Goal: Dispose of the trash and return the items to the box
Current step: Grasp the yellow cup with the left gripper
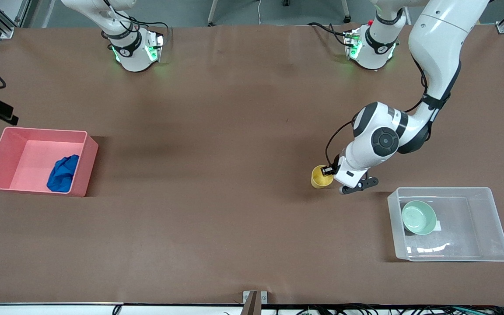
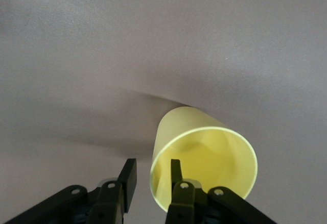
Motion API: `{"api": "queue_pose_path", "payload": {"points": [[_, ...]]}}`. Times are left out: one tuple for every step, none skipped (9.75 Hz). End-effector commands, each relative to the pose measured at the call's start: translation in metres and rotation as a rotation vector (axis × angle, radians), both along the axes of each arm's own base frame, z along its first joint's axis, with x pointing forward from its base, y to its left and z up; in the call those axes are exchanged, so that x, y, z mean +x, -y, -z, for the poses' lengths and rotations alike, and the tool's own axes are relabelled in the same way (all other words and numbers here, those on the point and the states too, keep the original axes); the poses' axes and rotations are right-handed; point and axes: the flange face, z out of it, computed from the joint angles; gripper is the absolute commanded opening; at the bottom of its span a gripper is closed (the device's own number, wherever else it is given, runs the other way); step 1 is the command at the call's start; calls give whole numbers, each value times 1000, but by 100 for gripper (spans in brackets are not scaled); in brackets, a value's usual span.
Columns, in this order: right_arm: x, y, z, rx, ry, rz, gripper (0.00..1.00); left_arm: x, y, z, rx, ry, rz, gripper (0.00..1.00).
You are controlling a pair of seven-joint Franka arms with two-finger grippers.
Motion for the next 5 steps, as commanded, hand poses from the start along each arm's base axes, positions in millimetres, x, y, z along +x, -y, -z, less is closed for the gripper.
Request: {"api": "queue_pose_path", "payload": {"points": [[-13,-5,-6,-13,1,12,100,0,-2,10,9,3,-7,0],[-11,-4,-11,-11,15,9,100,4,-4,-2,10,18,-6,0],[-10,-4,-20,-14,34,11,100,10,-10,-24,20,38,-6,0],[-11,-3,-32,-16,57,5,100,19,-23,-55,46,30,-17,0],[-10,-4,-37,-14,68,4,100,27,-36,-87,70,22,-9,0]]}}
